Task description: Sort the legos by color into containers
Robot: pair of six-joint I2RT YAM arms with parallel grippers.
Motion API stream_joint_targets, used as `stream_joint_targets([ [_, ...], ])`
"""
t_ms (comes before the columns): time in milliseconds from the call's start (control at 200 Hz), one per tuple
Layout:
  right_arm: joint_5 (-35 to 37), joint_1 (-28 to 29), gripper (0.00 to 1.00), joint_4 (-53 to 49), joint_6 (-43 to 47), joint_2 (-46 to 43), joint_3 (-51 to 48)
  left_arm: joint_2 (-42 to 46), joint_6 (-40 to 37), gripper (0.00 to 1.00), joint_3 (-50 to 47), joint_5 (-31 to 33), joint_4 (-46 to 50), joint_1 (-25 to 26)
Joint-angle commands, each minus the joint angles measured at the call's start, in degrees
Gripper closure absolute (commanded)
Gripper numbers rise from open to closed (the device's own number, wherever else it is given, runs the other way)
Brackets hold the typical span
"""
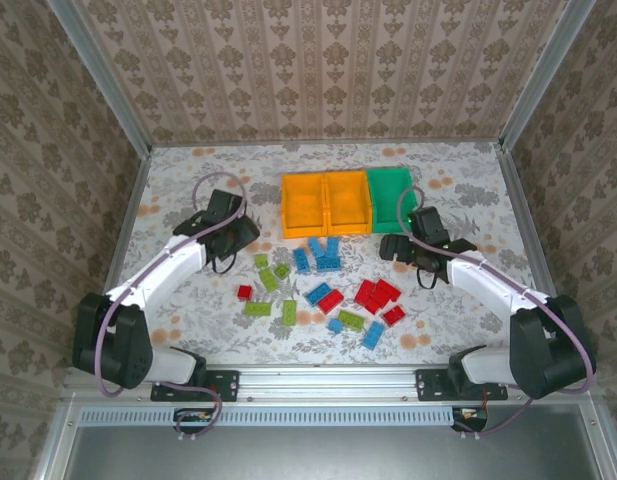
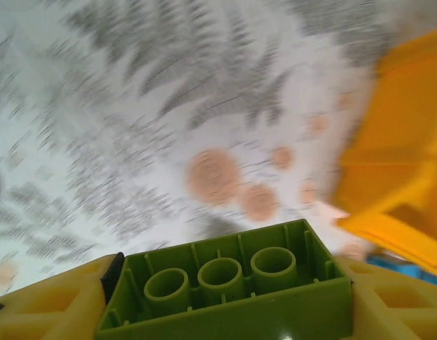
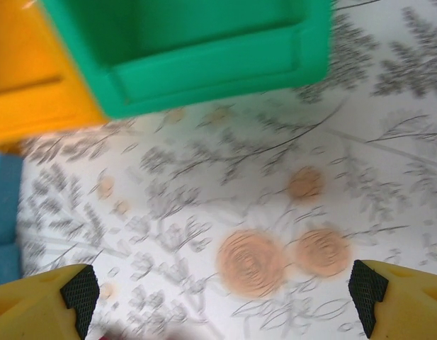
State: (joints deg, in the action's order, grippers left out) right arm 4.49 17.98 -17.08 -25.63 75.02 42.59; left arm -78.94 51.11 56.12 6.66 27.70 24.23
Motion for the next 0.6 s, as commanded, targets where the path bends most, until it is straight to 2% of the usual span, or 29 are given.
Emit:
stream_joint_targets([
  [0, 1.99, 3.03, 0.06, -2.26, -1.77, -2.08, -0.22, -4.13, -9.46, 0.37, 6.04, 0.59, -3.74, 2.43],
  [175, 1.09, 7.80, 0.08, -0.94, -6.45, -1.80, 0.44, -14.23, -15.14, 0.37, 15.89, -5.86, -8.30, 4.99],
  [335, 1.99, 13.15, 0.08, 0.45, -8.38, 2.10, 2.75, -25.16, -16.07, 0.38, 25.55, -11.50, -8.99, 5.57],
  [595, 6.16, 22.33, 0.05, -0.73, -9.17, 11.69, 9.89, -33.74, -15.54, 0.37, 32.99, -12.61, -10.60, 6.09],
])
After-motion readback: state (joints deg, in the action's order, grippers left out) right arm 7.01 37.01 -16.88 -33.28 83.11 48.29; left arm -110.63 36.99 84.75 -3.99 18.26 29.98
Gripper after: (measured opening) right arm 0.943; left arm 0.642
